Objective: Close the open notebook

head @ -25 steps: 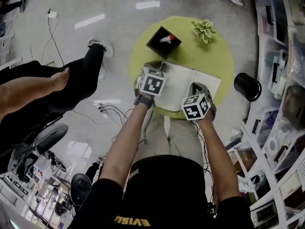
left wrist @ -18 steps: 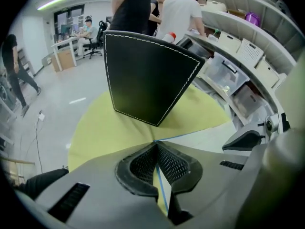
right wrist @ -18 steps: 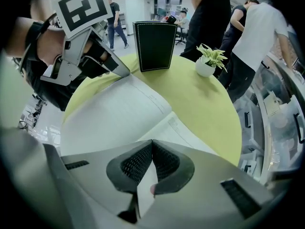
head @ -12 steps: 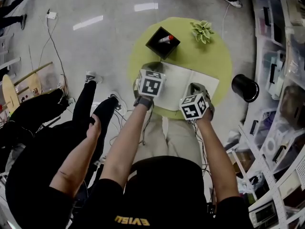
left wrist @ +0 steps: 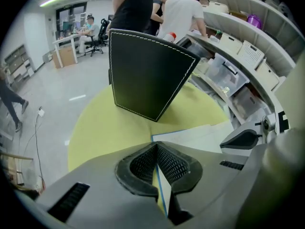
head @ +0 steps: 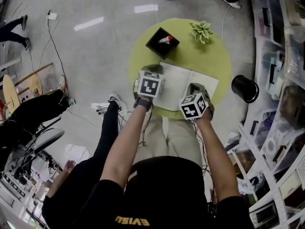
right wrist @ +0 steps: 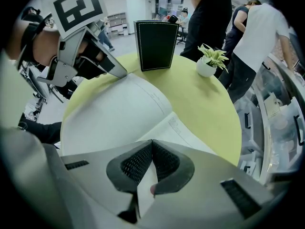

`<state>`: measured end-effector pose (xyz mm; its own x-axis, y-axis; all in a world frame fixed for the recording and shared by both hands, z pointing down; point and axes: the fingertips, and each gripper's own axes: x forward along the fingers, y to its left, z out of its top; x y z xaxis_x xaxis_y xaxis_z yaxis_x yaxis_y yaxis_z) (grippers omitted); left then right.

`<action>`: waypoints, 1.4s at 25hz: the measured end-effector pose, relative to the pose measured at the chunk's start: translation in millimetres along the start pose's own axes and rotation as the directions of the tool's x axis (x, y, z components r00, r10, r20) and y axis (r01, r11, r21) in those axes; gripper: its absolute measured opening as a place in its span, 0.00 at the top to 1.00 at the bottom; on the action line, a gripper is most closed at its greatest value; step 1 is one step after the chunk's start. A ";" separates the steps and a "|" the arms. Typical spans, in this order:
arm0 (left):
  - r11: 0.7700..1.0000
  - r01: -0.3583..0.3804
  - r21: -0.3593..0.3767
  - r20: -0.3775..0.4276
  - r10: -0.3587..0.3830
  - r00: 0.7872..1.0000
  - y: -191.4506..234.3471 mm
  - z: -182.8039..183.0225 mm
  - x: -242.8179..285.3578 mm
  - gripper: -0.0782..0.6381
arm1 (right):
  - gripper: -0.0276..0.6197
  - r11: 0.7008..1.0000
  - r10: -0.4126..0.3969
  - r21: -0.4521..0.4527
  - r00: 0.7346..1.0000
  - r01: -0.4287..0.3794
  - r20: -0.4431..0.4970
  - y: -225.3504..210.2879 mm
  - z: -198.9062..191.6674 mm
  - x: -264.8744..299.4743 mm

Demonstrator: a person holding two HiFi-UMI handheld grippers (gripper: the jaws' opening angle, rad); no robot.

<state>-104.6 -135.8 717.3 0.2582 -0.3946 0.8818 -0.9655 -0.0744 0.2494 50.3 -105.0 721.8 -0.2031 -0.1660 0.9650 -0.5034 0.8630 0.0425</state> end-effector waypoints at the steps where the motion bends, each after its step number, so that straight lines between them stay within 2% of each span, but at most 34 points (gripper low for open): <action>1: 1.000 0.003 -0.002 -0.001 -0.003 1.000 -0.2 0.1 -0.1 0.87 | 0.98 1.000 -0.001 0.001 1.000 0.001 0.001 0.0 0.0 -0.2; 6: 1.000 0.001 -0.002 -0.001 -0.001 1.000 0.4 -1.0 -0.8 0.87 | 0.98 1.000 -0.002 0.003 1.000 0.002 0.002 0.4 -0.3 0.0; 15: 0.998 -0.004 -0.058 0.024 0.005 1.000 1.5 -0.8 -1.8 0.87 | 0.98 1.000 0.001 0.006 1.000 -0.001 0.007 0.3 0.9 -1.3; 26: 0.988 0.082 -0.128 0.040 -0.077 0.996 -0.1 -0.5 0.1 0.86 | 0.98 1.000 -0.002 0.008 1.000 0.002 0.011 -0.5 -0.4 -1.2; 30: 0.978 0.152 -0.142 0.038 -0.148 0.988 -8.7 1.5 -1.9 0.75 | 0.98 1.000 -0.003 0.005 1.000 0.003 0.010 -0.5 0.1 -0.5; 35: 0.977 0.164 -0.137 0.036 -0.161 0.986 -10.4 1.6 -3.4 0.73 | 0.98 1.000 -0.001 0.004 1.000 0.001 0.009 0.4 0.5 -1.1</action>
<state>-95.5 -135.2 711.0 0.4088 -0.4103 0.8152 -0.8962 -0.0118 0.4434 49.9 -104.8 720.6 -0.2101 -0.1712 0.9626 -0.5067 0.8611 0.0425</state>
